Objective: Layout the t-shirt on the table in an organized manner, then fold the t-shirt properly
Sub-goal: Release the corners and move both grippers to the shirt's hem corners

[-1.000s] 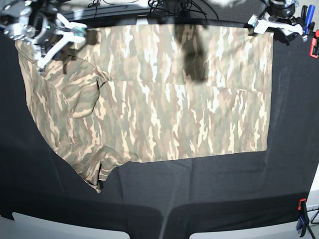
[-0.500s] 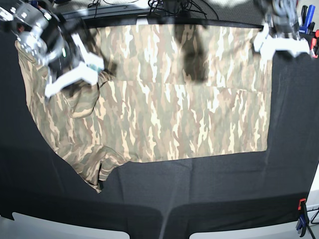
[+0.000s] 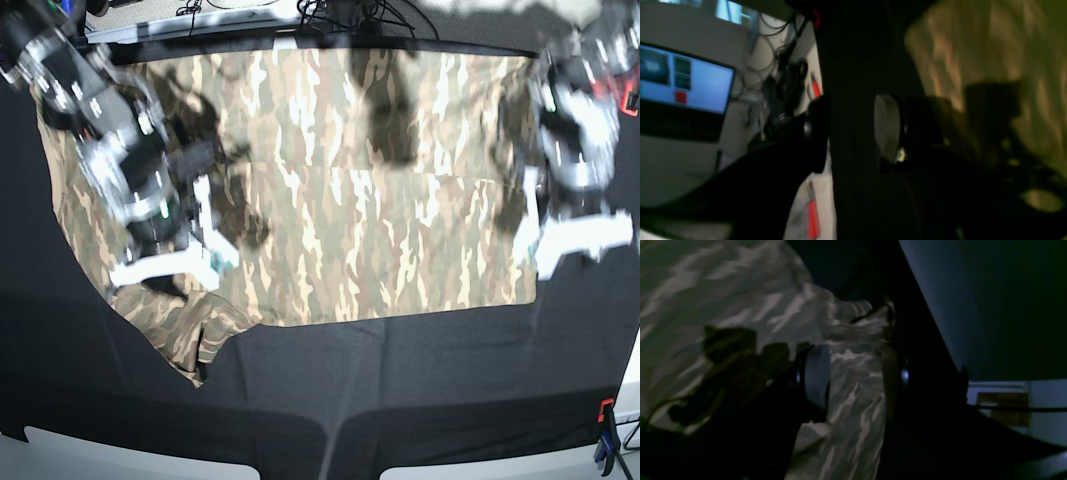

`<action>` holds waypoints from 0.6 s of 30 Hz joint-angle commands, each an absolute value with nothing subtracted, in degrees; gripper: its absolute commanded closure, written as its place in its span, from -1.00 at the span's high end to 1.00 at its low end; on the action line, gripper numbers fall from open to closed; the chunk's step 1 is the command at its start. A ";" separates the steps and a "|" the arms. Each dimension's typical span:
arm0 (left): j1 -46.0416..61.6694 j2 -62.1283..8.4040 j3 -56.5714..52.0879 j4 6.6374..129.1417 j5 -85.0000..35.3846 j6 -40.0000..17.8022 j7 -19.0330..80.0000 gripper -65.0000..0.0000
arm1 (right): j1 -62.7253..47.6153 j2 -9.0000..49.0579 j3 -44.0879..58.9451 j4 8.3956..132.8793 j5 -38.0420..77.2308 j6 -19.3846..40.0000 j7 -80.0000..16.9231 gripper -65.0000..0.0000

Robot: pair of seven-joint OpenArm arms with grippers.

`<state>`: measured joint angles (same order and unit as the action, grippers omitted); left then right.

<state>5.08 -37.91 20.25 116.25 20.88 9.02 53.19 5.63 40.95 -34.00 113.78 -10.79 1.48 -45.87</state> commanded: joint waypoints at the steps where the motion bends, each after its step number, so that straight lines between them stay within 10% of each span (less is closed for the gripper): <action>1: 2.63 -38.61 19.92 116.99 19.46 9.69 51.53 -0.36 | 7.40 41.01 -33.19 113.10 -12.05 0.58 -44.97 -0.24; 18: -23.62 -38.59 19.92 79.31 -14.28 -0.16 41.19 -0.36 | 10.79 22.13 -6.90 98.45 6.79 -3.40 -42.02 -0.24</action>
<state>-22.26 -37.74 20.56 78.22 -14.98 -0.73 42.11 9.52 21.54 -6.98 97.49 7.40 -2.92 -43.64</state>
